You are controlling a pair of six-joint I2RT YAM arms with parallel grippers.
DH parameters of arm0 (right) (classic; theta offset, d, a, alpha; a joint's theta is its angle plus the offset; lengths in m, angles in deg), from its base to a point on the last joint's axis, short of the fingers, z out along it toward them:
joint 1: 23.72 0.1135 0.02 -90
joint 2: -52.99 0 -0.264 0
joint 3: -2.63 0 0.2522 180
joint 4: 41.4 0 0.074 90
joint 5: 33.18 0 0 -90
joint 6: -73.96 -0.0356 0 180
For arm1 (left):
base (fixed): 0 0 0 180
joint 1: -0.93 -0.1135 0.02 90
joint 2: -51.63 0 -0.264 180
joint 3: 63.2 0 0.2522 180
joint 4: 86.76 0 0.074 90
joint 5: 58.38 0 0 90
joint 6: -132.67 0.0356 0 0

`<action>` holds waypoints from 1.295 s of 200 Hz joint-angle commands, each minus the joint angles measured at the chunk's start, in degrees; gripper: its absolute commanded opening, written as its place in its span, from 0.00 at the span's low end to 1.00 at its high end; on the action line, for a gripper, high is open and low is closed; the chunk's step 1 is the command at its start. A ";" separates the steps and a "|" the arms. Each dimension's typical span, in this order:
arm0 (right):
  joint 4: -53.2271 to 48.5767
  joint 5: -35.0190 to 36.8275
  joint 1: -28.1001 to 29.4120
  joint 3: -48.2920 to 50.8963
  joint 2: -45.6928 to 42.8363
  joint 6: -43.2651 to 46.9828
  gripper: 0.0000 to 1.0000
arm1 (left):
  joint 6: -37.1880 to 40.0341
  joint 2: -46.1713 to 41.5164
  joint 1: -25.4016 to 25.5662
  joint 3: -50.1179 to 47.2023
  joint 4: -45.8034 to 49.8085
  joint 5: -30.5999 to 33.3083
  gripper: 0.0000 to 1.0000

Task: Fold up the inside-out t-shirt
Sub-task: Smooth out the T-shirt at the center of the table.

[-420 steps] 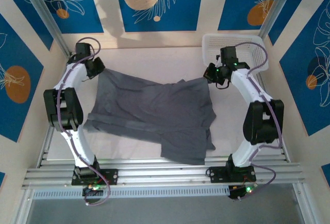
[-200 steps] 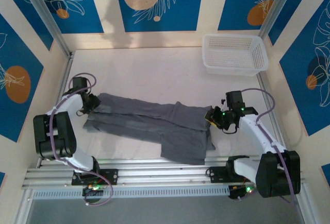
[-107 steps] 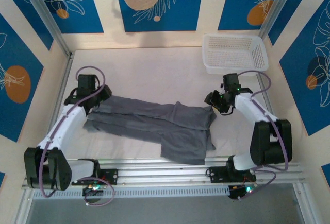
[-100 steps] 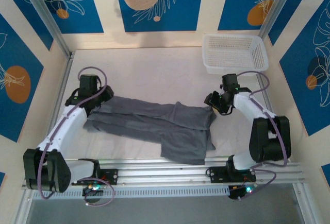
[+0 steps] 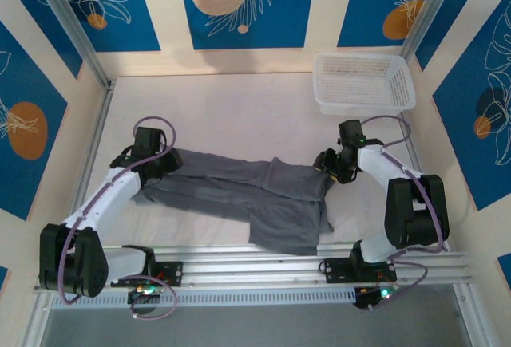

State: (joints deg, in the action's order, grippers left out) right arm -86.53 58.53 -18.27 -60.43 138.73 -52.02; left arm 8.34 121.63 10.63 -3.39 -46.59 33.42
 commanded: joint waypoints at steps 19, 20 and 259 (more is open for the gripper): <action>0.29 -1.60 0.12 0.28 0.02 -0.59 0.47 | 0.93 0.67 0.79 1.44 0.63 0.96 0.48; 0.36 -1.70 0.19 0.31 0.08 -0.67 0.46 | 0.93 0.67 0.82 1.43 0.60 0.94 0.48; -29.97 -0.47 34.85 20.75 -35.34 -35.49 0.57 | -0.21 3.22 4.36 0.81 -1.07 2.77 0.48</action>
State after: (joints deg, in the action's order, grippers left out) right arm -109.48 56.28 12.02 -39.56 98.49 -79.50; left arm 8.56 126.16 14.02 -1.82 -47.05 35.15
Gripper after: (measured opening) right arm 0.540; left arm 0.479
